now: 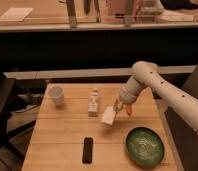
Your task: Place the white sponge in the ceramic bowl
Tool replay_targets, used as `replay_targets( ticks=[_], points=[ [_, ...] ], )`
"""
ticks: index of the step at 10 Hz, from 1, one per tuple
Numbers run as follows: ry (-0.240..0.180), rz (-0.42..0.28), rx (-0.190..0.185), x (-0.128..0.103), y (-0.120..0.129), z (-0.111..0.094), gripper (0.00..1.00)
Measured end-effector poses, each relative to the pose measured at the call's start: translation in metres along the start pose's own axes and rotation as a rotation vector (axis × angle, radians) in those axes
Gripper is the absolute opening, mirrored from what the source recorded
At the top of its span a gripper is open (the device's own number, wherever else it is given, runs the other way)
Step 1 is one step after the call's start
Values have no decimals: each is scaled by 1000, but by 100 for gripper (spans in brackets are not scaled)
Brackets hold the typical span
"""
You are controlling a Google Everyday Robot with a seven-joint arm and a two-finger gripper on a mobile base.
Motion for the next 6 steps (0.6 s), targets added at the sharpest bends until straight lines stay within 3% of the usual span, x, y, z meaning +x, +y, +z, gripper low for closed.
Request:
replay_targets(
  ticks=[6],
  points=[
    [2, 80, 19, 13, 56, -11, 1]
  ],
)
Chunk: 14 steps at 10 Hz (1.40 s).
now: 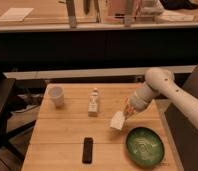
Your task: Place the white sponge in the ceramic bowl
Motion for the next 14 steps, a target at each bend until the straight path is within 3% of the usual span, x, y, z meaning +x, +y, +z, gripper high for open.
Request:
replay_targets(
  ticks=[14],
  points=[
    [2, 94, 26, 17, 42, 9, 1]
  ],
)
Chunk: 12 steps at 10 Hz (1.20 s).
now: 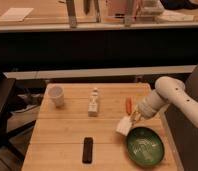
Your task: Place the white sponge in the ceramic bowl
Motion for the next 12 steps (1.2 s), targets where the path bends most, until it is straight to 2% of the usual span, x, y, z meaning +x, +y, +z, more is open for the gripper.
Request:
replay_targets(
  ticks=[12],
  points=[
    [10, 63, 15, 11, 29, -2, 1]
  ],
)
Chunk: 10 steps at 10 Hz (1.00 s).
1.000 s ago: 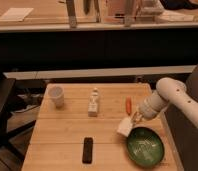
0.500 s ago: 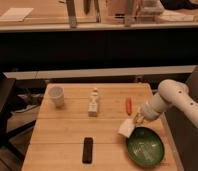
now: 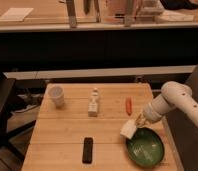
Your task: Place the white sponge in the ceramic bowl
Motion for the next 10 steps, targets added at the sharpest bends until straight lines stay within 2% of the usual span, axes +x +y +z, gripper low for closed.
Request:
replay_targets(
  ticks=[10],
  points=[
    [3, 41, 7, 9, 24, -4, 1]
  ],
)
